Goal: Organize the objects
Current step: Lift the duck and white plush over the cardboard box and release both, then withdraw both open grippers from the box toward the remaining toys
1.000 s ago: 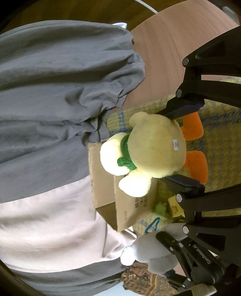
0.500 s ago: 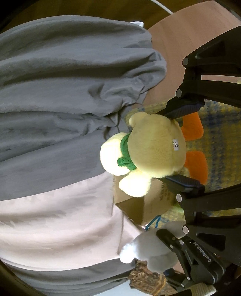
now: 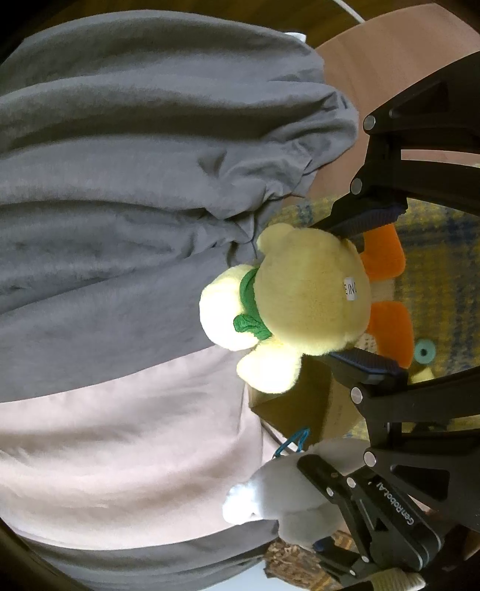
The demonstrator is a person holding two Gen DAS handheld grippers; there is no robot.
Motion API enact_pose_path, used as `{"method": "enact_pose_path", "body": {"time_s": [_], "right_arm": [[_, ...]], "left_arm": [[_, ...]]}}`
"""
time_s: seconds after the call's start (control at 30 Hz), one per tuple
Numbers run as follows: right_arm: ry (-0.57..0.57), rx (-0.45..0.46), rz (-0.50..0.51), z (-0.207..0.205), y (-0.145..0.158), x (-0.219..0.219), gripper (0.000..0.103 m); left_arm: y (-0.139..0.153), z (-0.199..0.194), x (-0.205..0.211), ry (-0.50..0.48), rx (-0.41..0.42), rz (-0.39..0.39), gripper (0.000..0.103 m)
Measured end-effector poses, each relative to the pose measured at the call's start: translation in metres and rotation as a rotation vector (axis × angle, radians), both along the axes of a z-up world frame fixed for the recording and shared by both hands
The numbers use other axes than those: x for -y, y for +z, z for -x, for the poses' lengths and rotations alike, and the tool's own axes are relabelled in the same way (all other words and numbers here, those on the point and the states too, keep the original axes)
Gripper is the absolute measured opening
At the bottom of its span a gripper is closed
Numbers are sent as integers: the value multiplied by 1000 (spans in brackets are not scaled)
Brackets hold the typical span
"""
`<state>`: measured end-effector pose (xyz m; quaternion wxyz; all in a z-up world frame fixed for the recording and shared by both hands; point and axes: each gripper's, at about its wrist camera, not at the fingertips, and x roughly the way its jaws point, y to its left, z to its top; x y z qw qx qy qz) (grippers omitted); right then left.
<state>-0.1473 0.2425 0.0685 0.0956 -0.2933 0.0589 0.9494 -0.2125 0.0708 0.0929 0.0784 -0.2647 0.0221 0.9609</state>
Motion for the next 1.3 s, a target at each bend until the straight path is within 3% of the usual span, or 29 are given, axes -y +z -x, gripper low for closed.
{"method": "enact_pose_path", "body": {"time_s": [0.7, 0.8, 0.97, 1.03, 1.3], "right_arm": [[31, 52, 37, 58, -6, -2, 57], [33, 57, 40, 65, -9, -6, 61], [13, 46, 35, 66, -9, -9, 85], [8, 45, 27, 64, -8, -9, 87], [-18, 30, 39, 49, -3, -16, 88]], "left_arm": [[-5, 64, -15, -51, 61, -9, 89], [-7, 69, -16, -37, 67, 7, 91], [-13, 74, -17, -29, 91, 23, 96], [-14, 72, -20, -30, 85, 42, 102], [-9, 59, -22, -25, 65, 50, 103]]}}
